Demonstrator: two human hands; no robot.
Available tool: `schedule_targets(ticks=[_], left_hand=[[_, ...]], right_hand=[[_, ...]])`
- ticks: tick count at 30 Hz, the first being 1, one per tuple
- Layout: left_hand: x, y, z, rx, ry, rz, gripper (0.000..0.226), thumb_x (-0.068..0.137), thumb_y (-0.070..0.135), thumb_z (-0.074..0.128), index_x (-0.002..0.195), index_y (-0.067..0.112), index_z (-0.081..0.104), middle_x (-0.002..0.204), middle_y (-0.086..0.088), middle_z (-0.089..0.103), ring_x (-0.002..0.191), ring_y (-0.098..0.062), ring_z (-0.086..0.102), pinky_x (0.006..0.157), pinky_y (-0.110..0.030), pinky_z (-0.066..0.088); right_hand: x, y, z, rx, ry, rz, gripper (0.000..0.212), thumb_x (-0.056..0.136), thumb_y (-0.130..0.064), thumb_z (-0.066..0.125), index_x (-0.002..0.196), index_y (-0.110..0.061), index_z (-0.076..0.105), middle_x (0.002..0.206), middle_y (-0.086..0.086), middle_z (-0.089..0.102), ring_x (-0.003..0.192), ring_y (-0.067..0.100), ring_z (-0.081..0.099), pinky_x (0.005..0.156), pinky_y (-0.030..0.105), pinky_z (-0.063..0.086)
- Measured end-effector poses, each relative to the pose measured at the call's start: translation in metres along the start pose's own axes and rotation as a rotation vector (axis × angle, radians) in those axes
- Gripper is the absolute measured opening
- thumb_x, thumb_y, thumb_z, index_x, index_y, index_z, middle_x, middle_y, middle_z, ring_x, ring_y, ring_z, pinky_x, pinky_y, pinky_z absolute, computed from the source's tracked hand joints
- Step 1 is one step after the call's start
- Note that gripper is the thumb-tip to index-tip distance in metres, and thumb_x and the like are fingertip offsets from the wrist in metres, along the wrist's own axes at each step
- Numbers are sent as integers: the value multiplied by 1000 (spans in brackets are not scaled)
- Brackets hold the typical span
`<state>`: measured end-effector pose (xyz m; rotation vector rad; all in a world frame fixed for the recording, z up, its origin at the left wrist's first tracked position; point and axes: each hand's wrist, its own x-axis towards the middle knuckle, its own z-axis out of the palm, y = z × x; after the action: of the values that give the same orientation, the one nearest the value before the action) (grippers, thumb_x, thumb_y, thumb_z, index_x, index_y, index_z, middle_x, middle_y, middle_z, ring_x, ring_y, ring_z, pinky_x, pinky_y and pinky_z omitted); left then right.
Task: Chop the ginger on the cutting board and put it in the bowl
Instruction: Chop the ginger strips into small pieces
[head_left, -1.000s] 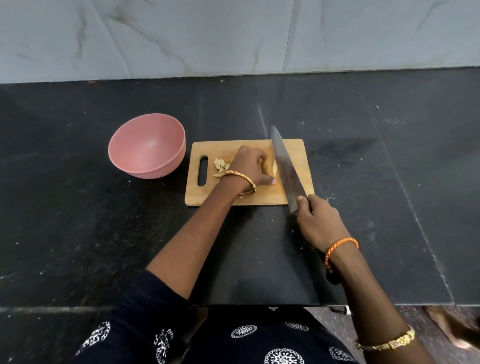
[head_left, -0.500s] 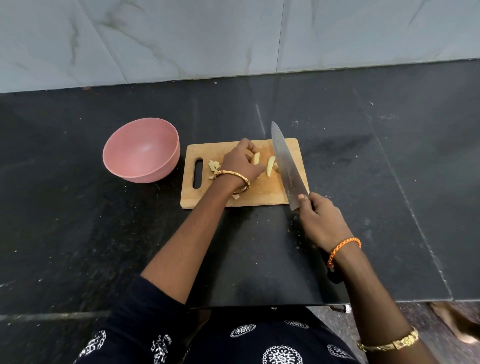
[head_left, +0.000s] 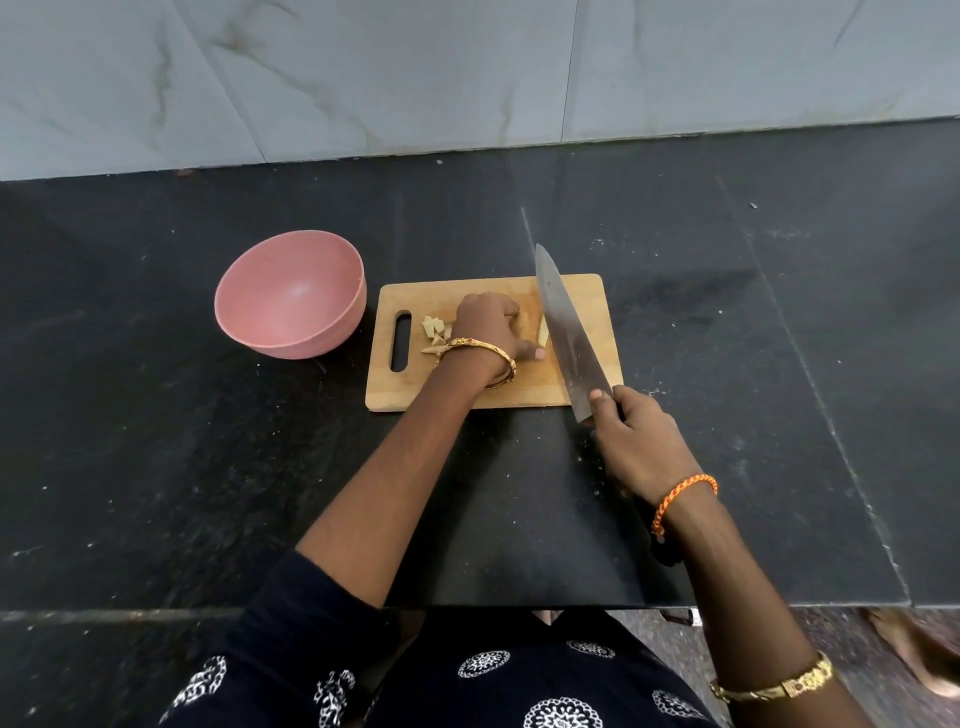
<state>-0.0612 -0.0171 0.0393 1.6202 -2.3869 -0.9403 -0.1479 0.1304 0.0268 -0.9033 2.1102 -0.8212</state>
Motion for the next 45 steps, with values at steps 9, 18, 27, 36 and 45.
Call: schedule_targets(ticks=[9,18,27,36,45], left_hand=[[2,-7,-9,56,-76,45,71,68,20,81,132,13,51,122,-9,61,115,-26,54,101,-34,42],[4,-13,0,-70,16,24,63,65,19,83,122,6,59,109,-10,68,101,-22,62,92,-30,49],[6,-16,-1,-39,43,77,46,65,22,83,104,1,69,94,-10,72,79,-14,58,81,-25,49],[8,-15,-9,11,-19,114,41,71,19,79,106,-1,69,101,-14,71,91,-20,61,89,-29,48],[3,-18,-1,-45,78,112,42,69,15,80,107,2,68,96,-11,71,90,-21,64,88,-29,50]], right_hand=[[14,-17,11,-70,-18,-18,37,100,-31,32,69,-14,41,82,12,54,79,27,49,52,29,29],[14,-27,20,-141,-18,-43,33,102,-29,29,96,-7,53,97,19,59,87,32,55,70,31,39],[16,-28,27,-215,-21,-47,33,102,-29,28,108,-7,51,102,18,59,87,30,55,73,32,41],[16,-38,22,-217,-44,-35,25,102,-26,29,95,-10,46,88,11,49,78,26,46,69,29,33],[15,-43,18,-273,-89,-2,32,102,-25,29,116,-4,49,110,19,55,83,25,46,73,29,35]])
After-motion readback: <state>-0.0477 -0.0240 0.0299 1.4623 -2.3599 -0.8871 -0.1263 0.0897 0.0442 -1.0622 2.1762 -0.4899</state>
